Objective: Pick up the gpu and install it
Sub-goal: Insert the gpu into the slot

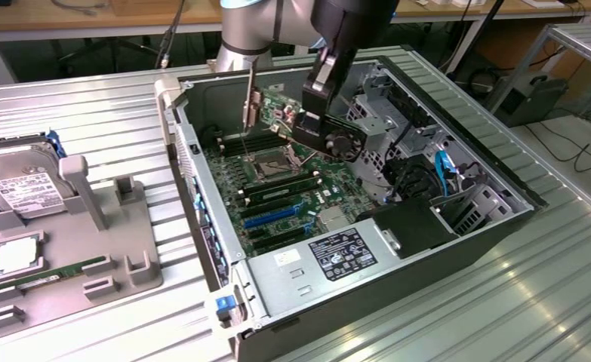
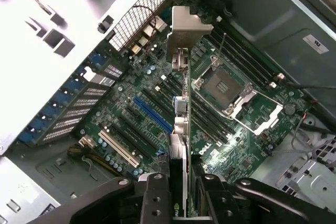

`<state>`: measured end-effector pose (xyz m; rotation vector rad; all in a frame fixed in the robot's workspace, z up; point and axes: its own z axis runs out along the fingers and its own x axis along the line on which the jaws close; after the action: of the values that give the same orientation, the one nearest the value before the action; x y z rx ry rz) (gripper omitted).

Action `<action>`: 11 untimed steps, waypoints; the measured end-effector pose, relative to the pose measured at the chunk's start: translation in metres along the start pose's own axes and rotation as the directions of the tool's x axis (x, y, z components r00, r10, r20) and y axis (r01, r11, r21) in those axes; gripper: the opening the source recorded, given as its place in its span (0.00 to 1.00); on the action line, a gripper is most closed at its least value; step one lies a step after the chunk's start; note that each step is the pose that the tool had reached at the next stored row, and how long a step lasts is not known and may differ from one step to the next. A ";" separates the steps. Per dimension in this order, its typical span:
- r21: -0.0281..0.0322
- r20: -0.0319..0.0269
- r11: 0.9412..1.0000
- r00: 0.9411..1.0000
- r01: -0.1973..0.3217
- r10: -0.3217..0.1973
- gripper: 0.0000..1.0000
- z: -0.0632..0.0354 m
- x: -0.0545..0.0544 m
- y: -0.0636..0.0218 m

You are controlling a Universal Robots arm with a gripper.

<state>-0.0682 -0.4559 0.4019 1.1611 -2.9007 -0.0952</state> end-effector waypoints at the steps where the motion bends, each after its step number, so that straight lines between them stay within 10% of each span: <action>1: 0.002 0.001 1.000 1.000 0.014 -0.014 0.26 0.0002 0.000 0.0000; 11: 0.016 0.005 0.980 0.980 0.197 -0.197 0.26 0.0027 0.000 -0.0002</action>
<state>-0.0682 -0.4559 0.3992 1.4499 -2.7882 -0.0793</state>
